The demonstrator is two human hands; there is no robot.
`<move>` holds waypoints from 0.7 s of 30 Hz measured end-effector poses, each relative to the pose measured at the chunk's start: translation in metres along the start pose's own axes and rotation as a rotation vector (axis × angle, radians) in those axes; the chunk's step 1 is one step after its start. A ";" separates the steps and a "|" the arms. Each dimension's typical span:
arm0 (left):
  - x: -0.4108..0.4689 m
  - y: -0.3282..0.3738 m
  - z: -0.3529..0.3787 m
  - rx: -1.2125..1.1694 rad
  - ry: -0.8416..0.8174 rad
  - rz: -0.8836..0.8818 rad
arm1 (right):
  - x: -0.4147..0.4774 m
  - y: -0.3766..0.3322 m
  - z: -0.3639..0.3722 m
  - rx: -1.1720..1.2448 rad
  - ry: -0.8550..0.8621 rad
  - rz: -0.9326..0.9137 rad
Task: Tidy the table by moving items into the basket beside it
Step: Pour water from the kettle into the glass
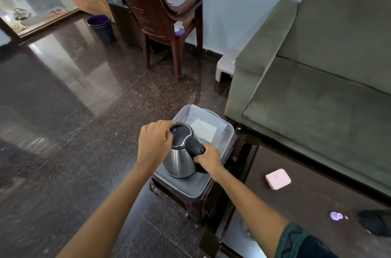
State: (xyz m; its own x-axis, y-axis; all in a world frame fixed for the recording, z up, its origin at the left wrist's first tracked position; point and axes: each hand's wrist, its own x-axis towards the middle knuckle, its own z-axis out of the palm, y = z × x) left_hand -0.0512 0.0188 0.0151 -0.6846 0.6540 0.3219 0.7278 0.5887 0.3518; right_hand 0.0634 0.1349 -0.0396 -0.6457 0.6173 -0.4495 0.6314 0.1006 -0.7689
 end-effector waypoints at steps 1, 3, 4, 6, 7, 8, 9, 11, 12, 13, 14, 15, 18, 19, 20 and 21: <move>0.006 0.007 -0.007 -0.026 0.022 0.000 | -0.002 -0.004 -0.006 0.013 0.002 -0.023; 0.019 0.022 -0.021 -0.075 0.060 0.018 | -0.006 -0.013 -0.020 0.039 0.011 -0.064; 0.025 0.030 -0.027 -0.096 0.073 0.030 | -0.009 -0.019 -0.027 0.057 0.018 -0.082; 0.036 0.050 -0.039 -0.136 0.098 0.052 | -0.017 -0.028 -0.045 0.102 0.040 -0.101; 0.040 0.060 -0.044 -0.156 0.109 0.055 | -0.022 -0.032 -0.055 0.124 0.050 -0.108; 0.043 0.070 -0.047 -0.177 0.113 0.055 | -0.028 -0.035 -0.066 0.148 0.062 -0.111; 0.045 0.082 -0.050 -0.198 0.108 0.055 | -0.035 -0.036 -0.079 0.164 0.078 -0.113; 0.047 0.102 -0.054 -0.218 0.106 0.065 | -0.048 -0.038 -0.101 0.167 0.116 -0.120; 0.048 0.111 -0.055 -0.222 0.113 0.072 | -0.054 -0.037 -0.112 0.164 0.135 -0.118; 0.047 0.122 -0.054 -0.231 0.120 0.081 | -0.061 -0.034 -0.126 0.161 0.154 -0.113; 0.046 0.133 -0.053 -0.243 0.125 0.089 | -0.066 -0.030 -0.138 0.150 0.171 -0.107; 0.043 0.146 -0.052 -0.255 0.126 0.099 | -0.073 -0.024 -0.151 0.141 0.186 -0.103; 0.033 0.182 -0.043 -0.298 0.116 0.104 | -0.089 0.002 -0.186 0.135 0.239 -0.093; 0.028 0.195 -0.038 -0.314 0.110 0.102 | -0.096 0.013 -0.199 0.129 0.252 -0.086; 0.025 0.205 -0.035 -0.329 0.104 0.101 | -0.102 0.022 -0.210 0.118 0.261 -0.081; 0.021 0.214 -0.031 -0.342 0.099 0.103 | -0.108 0.031 -0.221 0.101 0.268 -0.079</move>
State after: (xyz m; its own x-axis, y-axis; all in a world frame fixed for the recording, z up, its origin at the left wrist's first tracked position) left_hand 0.0890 0.1433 0.1244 -0.6210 0.6429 0.4484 0.7489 0.3179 0.5814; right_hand 0.2472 0.2438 0.0856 -0.5465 0.7960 -0.2603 0.5290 0.0872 -0.8441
